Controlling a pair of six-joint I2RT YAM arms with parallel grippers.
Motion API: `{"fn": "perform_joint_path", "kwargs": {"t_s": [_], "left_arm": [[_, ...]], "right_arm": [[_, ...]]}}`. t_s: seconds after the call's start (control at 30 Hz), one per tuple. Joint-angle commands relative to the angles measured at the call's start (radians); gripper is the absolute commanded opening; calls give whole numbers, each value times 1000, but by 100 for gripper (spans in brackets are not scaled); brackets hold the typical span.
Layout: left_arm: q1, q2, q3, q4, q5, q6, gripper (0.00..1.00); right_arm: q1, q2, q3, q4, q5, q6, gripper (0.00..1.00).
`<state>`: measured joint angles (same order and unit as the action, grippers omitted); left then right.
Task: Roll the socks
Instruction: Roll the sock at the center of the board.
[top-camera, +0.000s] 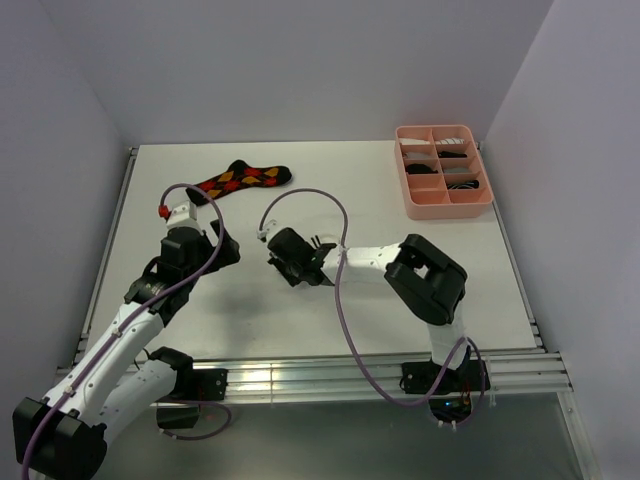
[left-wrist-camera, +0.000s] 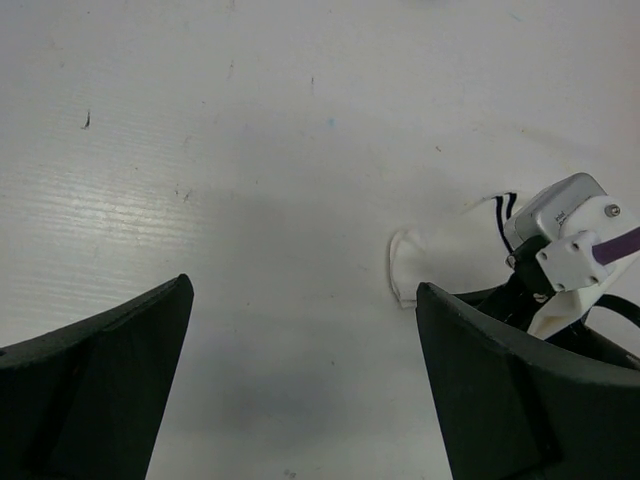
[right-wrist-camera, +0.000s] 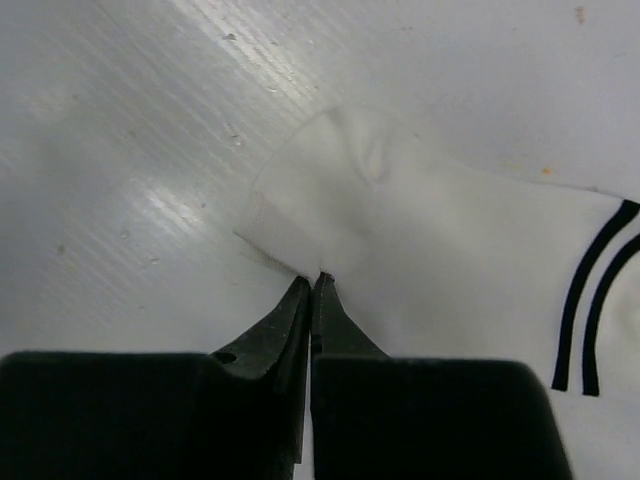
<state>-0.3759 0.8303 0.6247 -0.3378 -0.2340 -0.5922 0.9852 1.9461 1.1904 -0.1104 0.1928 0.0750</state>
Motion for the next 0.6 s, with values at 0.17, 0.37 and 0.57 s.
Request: {"fn": "perform_joint_path", "kwargs": {"t_s": [0.17,0.37,0.57], "left_arm": [[3,-3,-9,32,76,-35,95],[2,12,-62,100,179,-80,88],[2,52,-114,207,257,-104,87]], "right_arm": [[-104,-58,-5,11,-390,173,0],[-227,-61,-92,182,-657,322,0],[-330,-24,-155,337,-884,451,0]]}}
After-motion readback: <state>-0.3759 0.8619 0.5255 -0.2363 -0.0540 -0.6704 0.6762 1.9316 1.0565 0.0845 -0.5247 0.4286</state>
